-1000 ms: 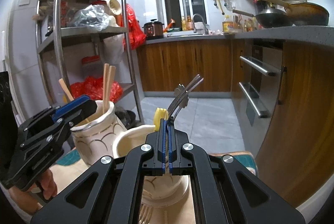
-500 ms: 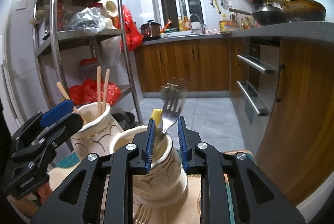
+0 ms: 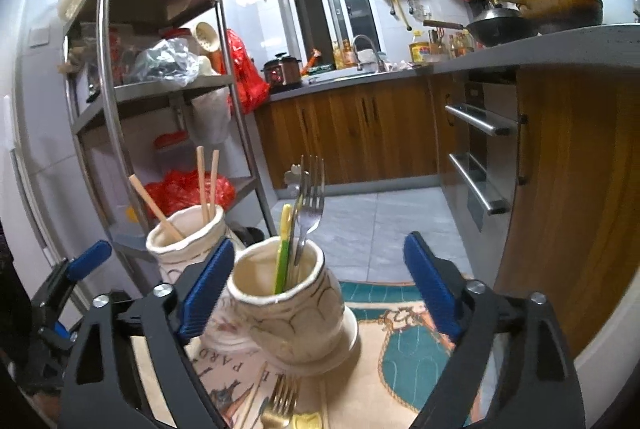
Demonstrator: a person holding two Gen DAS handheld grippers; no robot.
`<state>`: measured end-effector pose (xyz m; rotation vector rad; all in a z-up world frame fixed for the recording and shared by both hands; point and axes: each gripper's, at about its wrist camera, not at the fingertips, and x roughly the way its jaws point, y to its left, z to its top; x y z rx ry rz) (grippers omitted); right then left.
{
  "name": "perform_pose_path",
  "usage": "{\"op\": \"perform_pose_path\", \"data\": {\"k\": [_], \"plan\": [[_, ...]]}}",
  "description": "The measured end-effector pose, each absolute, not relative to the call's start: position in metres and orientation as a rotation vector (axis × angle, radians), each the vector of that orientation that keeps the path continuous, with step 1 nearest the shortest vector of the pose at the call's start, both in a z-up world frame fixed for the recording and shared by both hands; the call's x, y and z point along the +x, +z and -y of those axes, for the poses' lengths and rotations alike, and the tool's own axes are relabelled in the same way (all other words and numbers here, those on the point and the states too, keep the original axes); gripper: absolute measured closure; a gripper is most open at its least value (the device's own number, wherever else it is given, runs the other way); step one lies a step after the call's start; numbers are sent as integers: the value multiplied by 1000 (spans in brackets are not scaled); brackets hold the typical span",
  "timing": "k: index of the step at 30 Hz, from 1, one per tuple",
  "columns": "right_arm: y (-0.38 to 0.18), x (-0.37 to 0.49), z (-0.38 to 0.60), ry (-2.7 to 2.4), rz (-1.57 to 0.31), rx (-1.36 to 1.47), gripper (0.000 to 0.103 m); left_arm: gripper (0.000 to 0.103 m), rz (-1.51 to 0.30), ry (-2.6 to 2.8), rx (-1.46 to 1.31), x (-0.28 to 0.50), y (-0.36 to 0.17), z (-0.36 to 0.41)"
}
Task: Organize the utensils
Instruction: 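Move both tools back down over the remaining utensils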
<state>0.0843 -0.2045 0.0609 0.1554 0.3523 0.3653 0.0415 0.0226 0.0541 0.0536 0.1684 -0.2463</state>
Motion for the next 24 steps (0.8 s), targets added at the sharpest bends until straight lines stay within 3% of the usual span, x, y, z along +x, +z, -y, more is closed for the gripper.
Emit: {"op": "perform_pose_path", "data": {"k": [24], "plan": [[9, 32, 231, 303, -539, 127, 8, 6, -479, -217, -10, 20, 11, -30]]}}
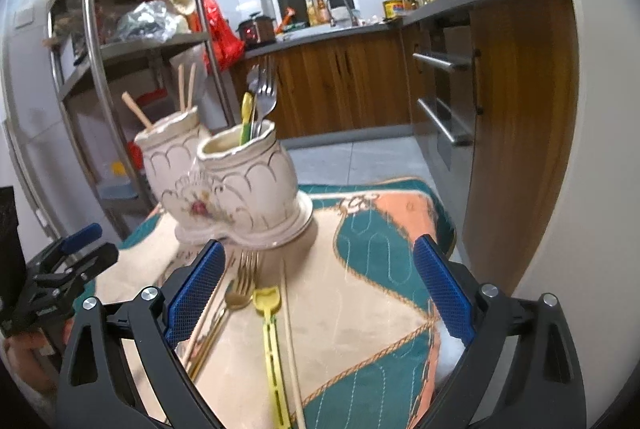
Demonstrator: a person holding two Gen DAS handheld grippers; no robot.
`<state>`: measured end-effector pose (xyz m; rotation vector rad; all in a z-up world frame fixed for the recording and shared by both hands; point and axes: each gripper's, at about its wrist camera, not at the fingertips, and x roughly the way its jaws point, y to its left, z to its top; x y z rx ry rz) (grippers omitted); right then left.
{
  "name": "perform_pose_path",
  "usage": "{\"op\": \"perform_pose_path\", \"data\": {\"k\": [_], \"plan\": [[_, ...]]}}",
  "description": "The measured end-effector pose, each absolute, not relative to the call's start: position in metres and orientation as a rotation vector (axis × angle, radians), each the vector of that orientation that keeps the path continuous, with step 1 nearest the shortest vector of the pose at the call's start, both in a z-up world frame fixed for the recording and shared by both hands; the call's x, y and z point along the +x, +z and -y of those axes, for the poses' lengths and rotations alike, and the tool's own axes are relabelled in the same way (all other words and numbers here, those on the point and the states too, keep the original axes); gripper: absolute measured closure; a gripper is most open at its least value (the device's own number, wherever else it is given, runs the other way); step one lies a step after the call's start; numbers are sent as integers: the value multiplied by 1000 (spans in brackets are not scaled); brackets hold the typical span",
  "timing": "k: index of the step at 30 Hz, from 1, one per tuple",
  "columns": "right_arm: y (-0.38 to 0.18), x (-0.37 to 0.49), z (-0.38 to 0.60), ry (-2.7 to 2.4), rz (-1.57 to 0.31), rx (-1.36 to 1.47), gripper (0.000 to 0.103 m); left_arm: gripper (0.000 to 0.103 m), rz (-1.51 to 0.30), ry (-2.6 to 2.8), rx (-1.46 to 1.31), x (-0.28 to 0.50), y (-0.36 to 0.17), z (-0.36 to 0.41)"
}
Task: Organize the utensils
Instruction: 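Move both tools back down over the remaining utensils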
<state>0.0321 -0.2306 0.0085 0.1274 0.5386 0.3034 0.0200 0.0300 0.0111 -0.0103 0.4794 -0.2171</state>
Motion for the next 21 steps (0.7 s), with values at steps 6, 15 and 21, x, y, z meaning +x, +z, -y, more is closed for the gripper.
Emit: {"op": "perform_pose_path", "data": {"k": [6, 15, 21], "plan": [[0, 32, 227, 297, -590, 83, 8, 6, -594, -252, 20, 29, -3, -12], [-5, 38, 231, 276, -630, 64, 8, 7, -738, -275, 62, 44, -23, 11], [-10, 37, 219, 306, -678, -37, 15, 13, -788, -288, 82, 46, -28, 25]]}}
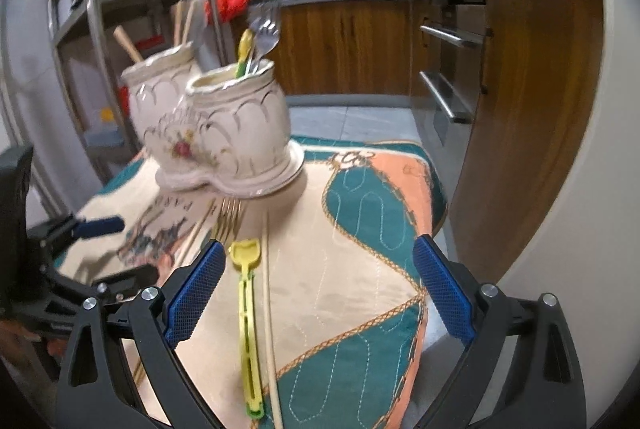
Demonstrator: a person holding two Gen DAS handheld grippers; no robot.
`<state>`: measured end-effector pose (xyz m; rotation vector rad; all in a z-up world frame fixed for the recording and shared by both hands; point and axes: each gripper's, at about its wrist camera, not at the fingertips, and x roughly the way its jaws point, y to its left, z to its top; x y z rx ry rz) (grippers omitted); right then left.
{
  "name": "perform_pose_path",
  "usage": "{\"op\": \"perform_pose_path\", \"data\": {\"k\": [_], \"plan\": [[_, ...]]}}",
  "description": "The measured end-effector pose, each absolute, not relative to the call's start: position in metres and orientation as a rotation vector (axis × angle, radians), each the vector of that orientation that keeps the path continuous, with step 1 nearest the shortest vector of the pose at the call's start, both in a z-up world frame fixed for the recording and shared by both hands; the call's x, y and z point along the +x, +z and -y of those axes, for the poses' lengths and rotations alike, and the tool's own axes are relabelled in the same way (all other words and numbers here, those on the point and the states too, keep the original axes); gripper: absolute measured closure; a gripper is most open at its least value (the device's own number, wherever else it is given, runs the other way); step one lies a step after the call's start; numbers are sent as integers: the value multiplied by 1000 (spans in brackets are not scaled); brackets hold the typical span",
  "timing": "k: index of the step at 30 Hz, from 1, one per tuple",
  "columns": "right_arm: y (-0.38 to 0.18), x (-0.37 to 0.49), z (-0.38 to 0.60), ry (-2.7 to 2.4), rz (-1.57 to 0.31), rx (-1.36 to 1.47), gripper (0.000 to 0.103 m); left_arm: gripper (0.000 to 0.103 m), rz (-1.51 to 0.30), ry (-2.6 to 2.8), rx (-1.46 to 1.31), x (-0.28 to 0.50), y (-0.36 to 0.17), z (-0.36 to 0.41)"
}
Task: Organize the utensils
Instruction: 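Move both tools back down over the remaining utensils, then grasp a chopstick with the left tool while the right tool grasps the yellow spoon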
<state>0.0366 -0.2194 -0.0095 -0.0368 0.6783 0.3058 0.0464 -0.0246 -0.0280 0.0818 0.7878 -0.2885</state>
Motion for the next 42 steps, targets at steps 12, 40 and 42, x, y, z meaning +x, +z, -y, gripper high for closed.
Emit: {"op": "perform_pose_path", "data": {"k": [12, 40, 42], "plan": [[-24, 27, 182, 517, -798, -133, 77, 71, -834, -339, 148, 46, -37, 46], [-34, 34, 172, 519, -827, -159, 93, 71, -941, -367, 111, 46, -29, 22], [-32, 33, 174, 523, -817, -148, 93, 71, -936, -338, 139, 47, -30, 28]]}}
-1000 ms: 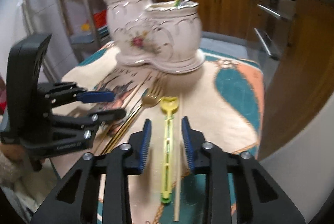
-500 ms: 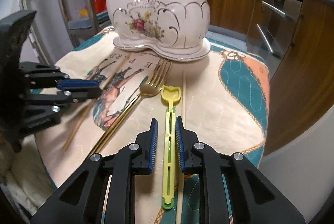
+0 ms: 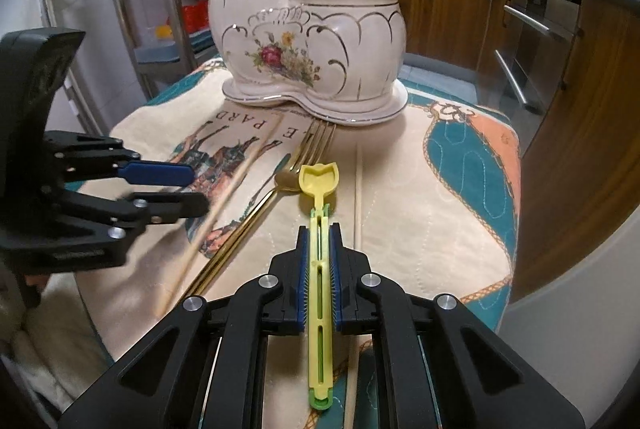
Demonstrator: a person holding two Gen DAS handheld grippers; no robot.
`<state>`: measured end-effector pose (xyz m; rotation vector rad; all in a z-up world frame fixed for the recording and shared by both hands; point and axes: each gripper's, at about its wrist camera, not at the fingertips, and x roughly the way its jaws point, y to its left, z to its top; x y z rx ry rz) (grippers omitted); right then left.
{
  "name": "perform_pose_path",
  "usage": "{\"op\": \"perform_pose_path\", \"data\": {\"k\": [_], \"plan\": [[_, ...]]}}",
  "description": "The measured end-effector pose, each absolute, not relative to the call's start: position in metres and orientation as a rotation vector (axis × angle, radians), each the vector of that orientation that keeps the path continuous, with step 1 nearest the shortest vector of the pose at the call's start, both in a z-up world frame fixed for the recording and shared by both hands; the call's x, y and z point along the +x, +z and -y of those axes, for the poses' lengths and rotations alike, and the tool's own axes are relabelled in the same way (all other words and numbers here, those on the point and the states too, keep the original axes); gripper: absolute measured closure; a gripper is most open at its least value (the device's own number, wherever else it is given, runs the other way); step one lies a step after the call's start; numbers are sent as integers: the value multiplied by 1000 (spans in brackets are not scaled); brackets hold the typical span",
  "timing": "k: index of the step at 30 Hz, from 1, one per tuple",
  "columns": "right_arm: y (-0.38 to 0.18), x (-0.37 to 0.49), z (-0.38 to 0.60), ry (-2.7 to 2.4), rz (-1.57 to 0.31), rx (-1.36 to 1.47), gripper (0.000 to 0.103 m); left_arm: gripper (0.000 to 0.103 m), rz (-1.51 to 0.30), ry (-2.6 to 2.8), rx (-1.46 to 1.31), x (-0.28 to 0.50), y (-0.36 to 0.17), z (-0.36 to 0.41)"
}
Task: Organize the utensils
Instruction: 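Grasp a chopstick with the left tool while the right tool grasps the yellow spoon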
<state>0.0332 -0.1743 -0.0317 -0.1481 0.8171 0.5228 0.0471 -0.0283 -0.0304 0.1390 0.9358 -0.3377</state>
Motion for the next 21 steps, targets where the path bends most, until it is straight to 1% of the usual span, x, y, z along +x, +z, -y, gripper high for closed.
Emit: {"op": "perform_pose_path", "data": {"k": [7, 15, 16, 17, 18, 21], "plan": [[-25, 29, 183, 526, -787, -118, 93, 71, -937, -276, 87, 54, -24, 37], [-20, 26, 190, 531, -760, -104, 93, 71, -962, -231, 148, 60, -27, 61], [-20, 25, 191, 531, -759, -102, 93, 73, -969, -230, 148, 60, -29, 63], [-20, 25, 191, 531, -759, -100, 93, 84, -958, -218, 169, 60, -29, 64], [-19, 25, 191, 534, -759, -98, 93, 91, -954, -210, 187, 59, -29, 64], [-18, 23, 192, 545, -756, -94, 93, 95, -976, -223, 212, 59, -27, 58]]}}
